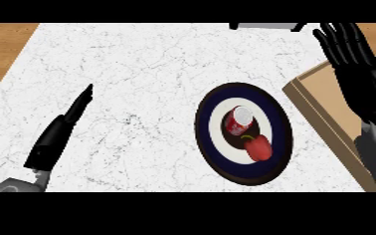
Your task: Pick the can from the plate and place it in the cardboard box
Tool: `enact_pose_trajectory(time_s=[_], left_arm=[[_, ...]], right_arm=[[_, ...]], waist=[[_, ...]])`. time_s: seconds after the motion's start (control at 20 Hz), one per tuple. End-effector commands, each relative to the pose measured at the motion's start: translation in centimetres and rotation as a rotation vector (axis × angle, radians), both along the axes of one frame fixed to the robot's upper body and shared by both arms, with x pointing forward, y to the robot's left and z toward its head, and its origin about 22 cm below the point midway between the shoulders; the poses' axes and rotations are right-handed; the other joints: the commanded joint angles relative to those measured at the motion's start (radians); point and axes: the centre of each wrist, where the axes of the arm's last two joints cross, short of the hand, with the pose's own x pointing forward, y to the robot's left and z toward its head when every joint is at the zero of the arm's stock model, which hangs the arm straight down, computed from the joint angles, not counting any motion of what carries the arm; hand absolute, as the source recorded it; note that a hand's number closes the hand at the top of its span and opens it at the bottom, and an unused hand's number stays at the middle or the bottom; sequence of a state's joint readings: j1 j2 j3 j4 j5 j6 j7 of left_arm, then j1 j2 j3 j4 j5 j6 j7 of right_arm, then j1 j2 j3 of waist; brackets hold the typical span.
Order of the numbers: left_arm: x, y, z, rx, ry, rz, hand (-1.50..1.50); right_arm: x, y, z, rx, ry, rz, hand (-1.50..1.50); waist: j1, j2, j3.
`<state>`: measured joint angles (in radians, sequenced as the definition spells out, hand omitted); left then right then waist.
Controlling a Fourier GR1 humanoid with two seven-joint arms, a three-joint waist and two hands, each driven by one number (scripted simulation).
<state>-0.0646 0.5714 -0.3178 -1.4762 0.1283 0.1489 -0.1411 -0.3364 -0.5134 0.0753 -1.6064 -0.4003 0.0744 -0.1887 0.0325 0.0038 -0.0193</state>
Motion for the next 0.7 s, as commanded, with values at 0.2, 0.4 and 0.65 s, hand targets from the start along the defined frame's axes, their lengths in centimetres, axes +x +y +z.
enact_pose_trajectory(time_s=[0.2,0.4,0.65], left_arm=[[0.7,0.7,2.0,-0.315,0.046,0.184,0.00],[0.3,0.9,1.4,-0.428,0.149,0.249,0.00],[-0.1,2.2,2.6,-0.456,0.143,0.262,0.00]], right_arm=[[2.9,1.5,-0.1,-0.061,0.243,0.162,-1.50],[1.4,-1.2,-2.4,0.019,-0.003,-0.223,-1.50],[-1.6,1.2,-5.1,-0.037,-0.200,0.008,-1.50]], waist=[[0.009,0.002,0.019],[-0.029,-0.003,0.021],[-0.037,-0.006,0.020]])
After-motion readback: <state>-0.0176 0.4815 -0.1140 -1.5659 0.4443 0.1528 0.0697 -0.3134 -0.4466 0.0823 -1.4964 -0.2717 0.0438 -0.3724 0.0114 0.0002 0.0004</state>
